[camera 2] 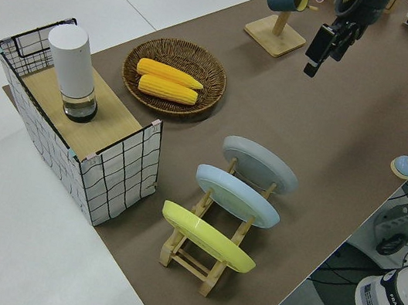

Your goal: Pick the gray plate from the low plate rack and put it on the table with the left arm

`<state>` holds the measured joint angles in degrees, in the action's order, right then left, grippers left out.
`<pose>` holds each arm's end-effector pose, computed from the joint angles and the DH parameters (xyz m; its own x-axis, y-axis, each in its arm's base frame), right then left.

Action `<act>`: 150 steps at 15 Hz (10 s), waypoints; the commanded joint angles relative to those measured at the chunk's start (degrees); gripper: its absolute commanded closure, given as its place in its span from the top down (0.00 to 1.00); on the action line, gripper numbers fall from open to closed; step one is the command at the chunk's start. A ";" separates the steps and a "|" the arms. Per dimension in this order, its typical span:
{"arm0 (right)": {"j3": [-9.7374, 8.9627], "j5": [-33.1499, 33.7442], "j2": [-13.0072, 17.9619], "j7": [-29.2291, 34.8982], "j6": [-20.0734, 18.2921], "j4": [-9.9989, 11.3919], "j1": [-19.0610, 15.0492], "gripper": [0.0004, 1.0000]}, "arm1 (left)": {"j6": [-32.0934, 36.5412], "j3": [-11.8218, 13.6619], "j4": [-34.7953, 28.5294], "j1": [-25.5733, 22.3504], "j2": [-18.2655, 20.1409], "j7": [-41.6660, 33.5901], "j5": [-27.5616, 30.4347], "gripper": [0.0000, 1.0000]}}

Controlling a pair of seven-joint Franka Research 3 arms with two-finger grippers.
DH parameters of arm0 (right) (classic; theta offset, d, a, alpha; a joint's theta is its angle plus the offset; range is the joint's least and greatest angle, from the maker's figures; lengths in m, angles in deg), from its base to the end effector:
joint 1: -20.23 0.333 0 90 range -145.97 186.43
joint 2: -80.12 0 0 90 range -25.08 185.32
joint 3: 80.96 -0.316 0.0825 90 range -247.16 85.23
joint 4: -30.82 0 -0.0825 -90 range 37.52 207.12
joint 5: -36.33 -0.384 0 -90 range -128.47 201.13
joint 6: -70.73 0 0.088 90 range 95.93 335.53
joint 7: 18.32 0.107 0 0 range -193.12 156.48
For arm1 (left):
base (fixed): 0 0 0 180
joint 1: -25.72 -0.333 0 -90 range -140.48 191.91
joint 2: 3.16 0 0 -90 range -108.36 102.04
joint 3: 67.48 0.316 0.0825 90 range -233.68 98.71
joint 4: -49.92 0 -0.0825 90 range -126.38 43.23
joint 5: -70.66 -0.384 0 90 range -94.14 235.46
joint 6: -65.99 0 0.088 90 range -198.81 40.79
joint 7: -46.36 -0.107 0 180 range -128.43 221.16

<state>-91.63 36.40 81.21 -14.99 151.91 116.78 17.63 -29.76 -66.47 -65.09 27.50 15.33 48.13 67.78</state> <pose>0.5272 0.0757 0.6544 0.9946 0.0819 -0.0643 0.0826 -0.9965 0.0085 0.4555 -0.0002 0.5891 0.9999 0.0114 -0.0122 0.0108 -0.9989 -0.0447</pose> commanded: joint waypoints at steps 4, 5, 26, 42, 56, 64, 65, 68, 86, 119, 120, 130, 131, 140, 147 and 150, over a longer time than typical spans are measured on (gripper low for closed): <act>-0.32 -0.59 0.14 -0.08 -0.75 -0.35 -0.56 0.99 | -7.60 3.03 -6.19 -2.31 1.81 -1.32 -0.90 1.00; -0.32 -0.59 0.14 -0.08 -0.75 -0.35 -0.56 0.99 | -8.65 3.03 -6.98 -2.49 1.81 -1.76 -1.42 1.00; -0.32 -0.59 0.14 -0.08 -0.75 -0.35 -0.56 0.99 | -24.91 3.65 -19.54 -9.61 1.81 -7.30 -6.08 1.00; -0.32 -0.59 0.14 -0.08 -0.75 -0.35 -0.56 0.99 | -32.56 3.74 -24.82 -11.28 1.10 -7.82 -9.07 1.00; -0.32 -0.59 0.14 -0.08 -0.75 -0.35 -0.56 0.99 | -33.27 3.74 -25.53 -11.90 0.31 -7.82 -9.25 0.41; -0.32 -0.59 0.14 -0.08 -0.75 -0.35 -0.56 0.99 | -33.36 3.74 -25.44 -11.90 0.31 -7.74 -9.25 0.00; -0.32 -0.59 0.14 -0.08 -0.75 -0.35 -0.56 0.99 | -33.36 3.74 -25.44 -11.81 0.31 -7.74 -9.25 0.00; -0.32 -0.59 0.14 -0.08 -0.75 -0.35 -0.56 0.99 | -32.92 3.74 -25.27 -11.63 0.31 -7.39 -9.25 0.00; -0.32 -0.59 0.14 0.01 -0.75 -0.35 -0.56 0.99 | -10.70 -3.64 -9.98 -10.66 1.28 0.60 -6.36 0.00; -0.32 -0.59 0.14 -0.08 -0.75 -0.35 -0.56 0.99 | -16.91 0.04 -23.15 -13.48 -7.16 -28.48 40.59 0.00; -0.32 -0.59 0.14 -0.08 -0.75 -0.35 -0.56 0.99 | -17.79 -0.57 -23.33 -13.30 -7.16 -28.48 40.67 0.00; -0.32 -0.59 0.14 -0.08 -0.75 -0.35 -0.56 0.99 | -24.92 -1.19 -28.78 -10.31 -7.33 -30.32 47.43 0.00; -0.32 -0.59 0.14 -0.08 -0.75 -0.35 -0.56 0.99 | -25.79 -1.36 -29.13 -10.23 -7.34 -30.50 48.14 0.00; -0.32 -0.59 0.14 -0.08 -0.75 -0.35 -0.56 0.99 | -29.40 -3.30 -30.89 -8.20 -7.51 -30.76 47.80 0.10; -0.32 -0.59 0.14 -0.08 -0.75 -0.35 -0.56 0.99 | -29.32 -3.21 -30.19 -8.64 -6.63 -30.76 44.02 1.00; -0.32 -0.59 0.14 -0.08 -0.75 -0.35 -0.56 0.99 | -29.23 -3.12 -28.79 -9.17 -6.54 -30.15 41.13 1.00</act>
<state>-91.63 36.40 81.21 -14.99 151.91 116.78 17.63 -58.28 -69.76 -94.42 18.63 7.61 17.72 111.95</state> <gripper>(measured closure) 0.009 0.110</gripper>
